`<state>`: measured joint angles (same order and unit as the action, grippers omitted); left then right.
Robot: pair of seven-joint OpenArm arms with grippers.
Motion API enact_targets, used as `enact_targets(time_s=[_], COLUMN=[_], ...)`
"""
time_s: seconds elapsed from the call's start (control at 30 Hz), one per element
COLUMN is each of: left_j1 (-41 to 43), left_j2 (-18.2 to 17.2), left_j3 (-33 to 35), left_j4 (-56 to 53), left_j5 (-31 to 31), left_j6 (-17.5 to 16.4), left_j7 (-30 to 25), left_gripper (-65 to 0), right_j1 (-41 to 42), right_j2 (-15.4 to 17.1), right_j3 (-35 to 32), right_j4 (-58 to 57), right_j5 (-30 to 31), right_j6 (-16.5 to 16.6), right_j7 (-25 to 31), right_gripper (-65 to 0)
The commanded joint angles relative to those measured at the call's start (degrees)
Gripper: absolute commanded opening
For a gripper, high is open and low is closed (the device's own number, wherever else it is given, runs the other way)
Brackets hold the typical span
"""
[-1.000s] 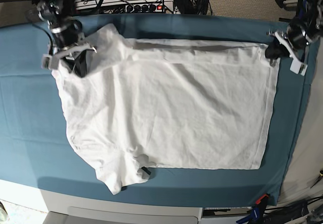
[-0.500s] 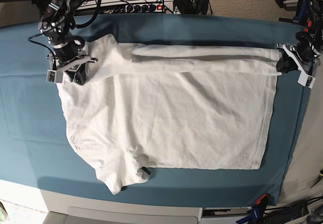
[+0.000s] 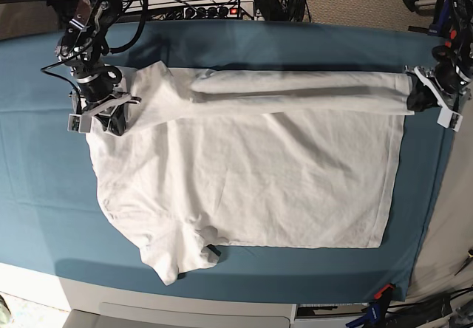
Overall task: Fold the T-shirt properly
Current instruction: 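Lower the folded edge with both grippers and release the right gripper, then regrasp the folded shirt edge with the right gripper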
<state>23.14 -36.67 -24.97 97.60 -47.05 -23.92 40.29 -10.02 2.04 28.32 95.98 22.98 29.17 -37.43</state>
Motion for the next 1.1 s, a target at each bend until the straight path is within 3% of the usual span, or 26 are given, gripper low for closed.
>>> enact_targets(time_s=[0.0,0.07,0.1,0.17,0.23,0.43,0.67,0.9,1.07], left_j1=[-0.3,-0.3,-0.3,-0.3,-0.3,-0.3,-0.3,-0.3,0.6], left_j2=[-1.2,-1.2,-1.3,-1.3,-1.3,-1.3,-1.3,-1.3,-1.3], left_j3=[-0.6,-0.6,-0.6,-0.6,-0.6,-0.7,-0.7,-0.7,-0.7], left_j4=[0.8,0.8,0.8,0.8,0.8,0.8,0.8,0.8,0.8], left_j5=[0.5,1.7,2.8,4.0,4.0,4.0,4.0,2.7,0.5], left_j6=[0.4,0.3,0.0,-0.9,-1.1,2.4,-1.7,-1.8,-1.8], left_j7=[-1.5,-3.0,-4.0,-5.5,-5.9,-8.0,-7.7,-5.3,-2.3], left_gripper=[-65.0,-63.9,-56.5,-41.3,-35.2,-35.3,-35.3,-35.3,-35.4], right_j1=[0.7,0.6,0.6,0.6,0.7,0.6,-1.2,-9.5,-15.6], right_j2=[0.8,0.8,0.8,0.8,0.8,0.8,0.3,0.3,-0.6], right_j3=[0.1,0.1,0.1,0.2,0.3,2.7,13.4,24.4,28.5], right_j4=[1.0,1.0,1.0,1.0,1.0,2.4,12.1,18.0,18.1], right_j5=[1.0,1.0,1.0,0.9,1.0,2.2,9.1,18.1,26.0], right_j6=[0.0,0.0,0.0,0.0,-0.2,-0.3,-0.3,-0.3,-0.3], right_j7=[2.0,2.0,1.9,2.0,2.8,3.3,-4.0,-6.9,-11.0], right_gripper=[-65.0,-65.0,-64.4,-49.8,-41.3,-41.3,-41.3,-41.3,-41.3])
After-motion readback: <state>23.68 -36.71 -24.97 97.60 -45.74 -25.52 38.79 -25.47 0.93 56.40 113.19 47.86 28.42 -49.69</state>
